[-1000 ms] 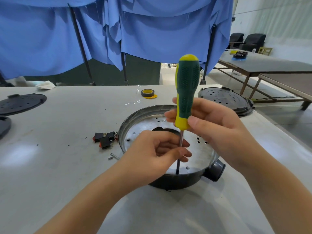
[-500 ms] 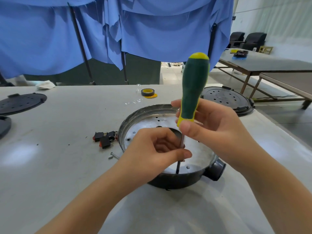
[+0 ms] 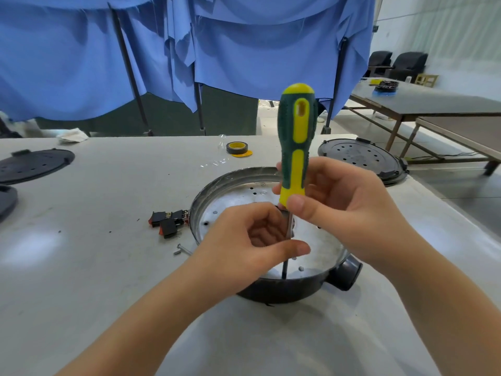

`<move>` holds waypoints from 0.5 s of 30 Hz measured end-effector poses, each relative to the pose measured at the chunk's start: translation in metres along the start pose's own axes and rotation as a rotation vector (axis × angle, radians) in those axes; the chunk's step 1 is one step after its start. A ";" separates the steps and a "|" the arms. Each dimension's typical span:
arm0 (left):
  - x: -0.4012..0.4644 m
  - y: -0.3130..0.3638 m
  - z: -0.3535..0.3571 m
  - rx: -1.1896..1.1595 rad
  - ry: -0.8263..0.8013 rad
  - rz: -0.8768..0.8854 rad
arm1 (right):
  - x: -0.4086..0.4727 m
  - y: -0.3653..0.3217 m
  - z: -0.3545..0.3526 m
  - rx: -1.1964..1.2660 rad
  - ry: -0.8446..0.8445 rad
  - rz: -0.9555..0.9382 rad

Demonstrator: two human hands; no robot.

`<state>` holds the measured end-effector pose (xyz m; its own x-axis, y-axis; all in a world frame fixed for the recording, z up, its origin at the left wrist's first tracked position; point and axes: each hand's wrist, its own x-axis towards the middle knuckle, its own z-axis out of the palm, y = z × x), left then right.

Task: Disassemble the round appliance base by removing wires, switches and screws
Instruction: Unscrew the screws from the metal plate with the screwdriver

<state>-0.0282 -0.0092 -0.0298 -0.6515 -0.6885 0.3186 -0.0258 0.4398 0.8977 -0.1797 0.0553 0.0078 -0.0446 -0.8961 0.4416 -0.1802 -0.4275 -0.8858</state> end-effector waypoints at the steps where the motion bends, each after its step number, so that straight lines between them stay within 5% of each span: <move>1: -0.001 0.001 0.000 -0.016 -0.043 -0.002 | 0.000 -0.001 -0.001 0.026 -0.028 0.014; 10: 0.000 0.001 0.003 0.001 0.057 0.012 | 0.000 -0.001 0.002 -0.055 0.005 -0.004; 15: -0.002 0.001 -0.001 0.018 -0.077 0.019 | 0.000 -0.002 -0.005 0.059 -0.085 0.041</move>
<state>-0.0264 -0.0083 -0.0290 -0.7085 -0.6336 0.3108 -0.0256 0.4632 0.8859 -0.1838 0.0572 0.0102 0.0336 -0.9187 0.3936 -0.1221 -0.3947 -0.9107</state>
